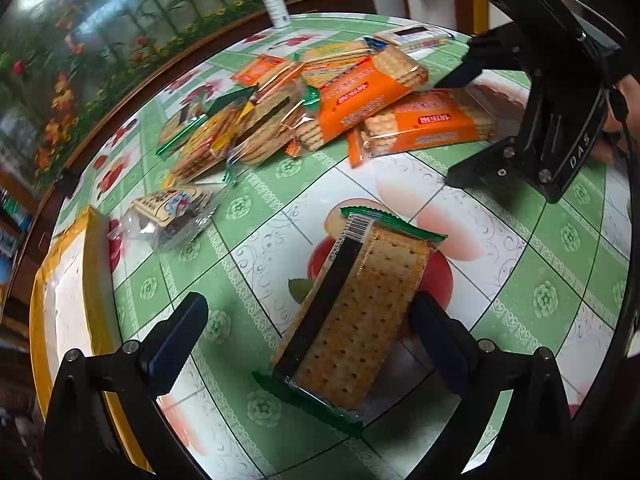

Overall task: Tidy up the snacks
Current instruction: 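Grasp the clear cracker pack with left tool while right tool grasps orange cracker pack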

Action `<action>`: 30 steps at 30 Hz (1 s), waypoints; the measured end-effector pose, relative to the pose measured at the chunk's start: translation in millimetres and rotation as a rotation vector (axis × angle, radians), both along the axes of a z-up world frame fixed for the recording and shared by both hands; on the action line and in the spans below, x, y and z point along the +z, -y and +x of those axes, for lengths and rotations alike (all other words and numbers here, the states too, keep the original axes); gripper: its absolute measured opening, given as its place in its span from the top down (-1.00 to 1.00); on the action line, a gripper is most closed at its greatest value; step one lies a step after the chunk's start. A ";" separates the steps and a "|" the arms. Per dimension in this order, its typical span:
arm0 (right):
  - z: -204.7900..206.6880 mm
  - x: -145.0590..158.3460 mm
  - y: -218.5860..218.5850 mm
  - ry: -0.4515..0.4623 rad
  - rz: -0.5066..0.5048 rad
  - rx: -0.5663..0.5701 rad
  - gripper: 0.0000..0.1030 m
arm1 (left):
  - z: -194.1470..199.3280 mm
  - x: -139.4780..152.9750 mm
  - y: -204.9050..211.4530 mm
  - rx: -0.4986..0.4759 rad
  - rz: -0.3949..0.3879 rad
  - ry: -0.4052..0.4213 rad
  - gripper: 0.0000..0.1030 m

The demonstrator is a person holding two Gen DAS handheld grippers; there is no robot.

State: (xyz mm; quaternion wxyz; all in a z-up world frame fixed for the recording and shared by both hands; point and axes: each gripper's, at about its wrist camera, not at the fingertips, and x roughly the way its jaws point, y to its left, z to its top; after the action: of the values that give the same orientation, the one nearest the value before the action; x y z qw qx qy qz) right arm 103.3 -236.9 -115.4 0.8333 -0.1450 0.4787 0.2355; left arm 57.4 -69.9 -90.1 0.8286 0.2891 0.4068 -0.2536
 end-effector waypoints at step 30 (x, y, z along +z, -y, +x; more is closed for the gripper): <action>-55.8 49.4 -47.2 0.151 0.040 -0.026 -0.06 | -18.7 48.7 -103.8 0.343 -0.409 -0.004 0.08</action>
State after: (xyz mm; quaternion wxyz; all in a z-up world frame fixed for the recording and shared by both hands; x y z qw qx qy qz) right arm 47.5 -189.7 -66.0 0.8727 -0.1393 0.4116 0.2228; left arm 38.6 33.9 -41.5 0.8998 0.0419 0.3919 -0.1870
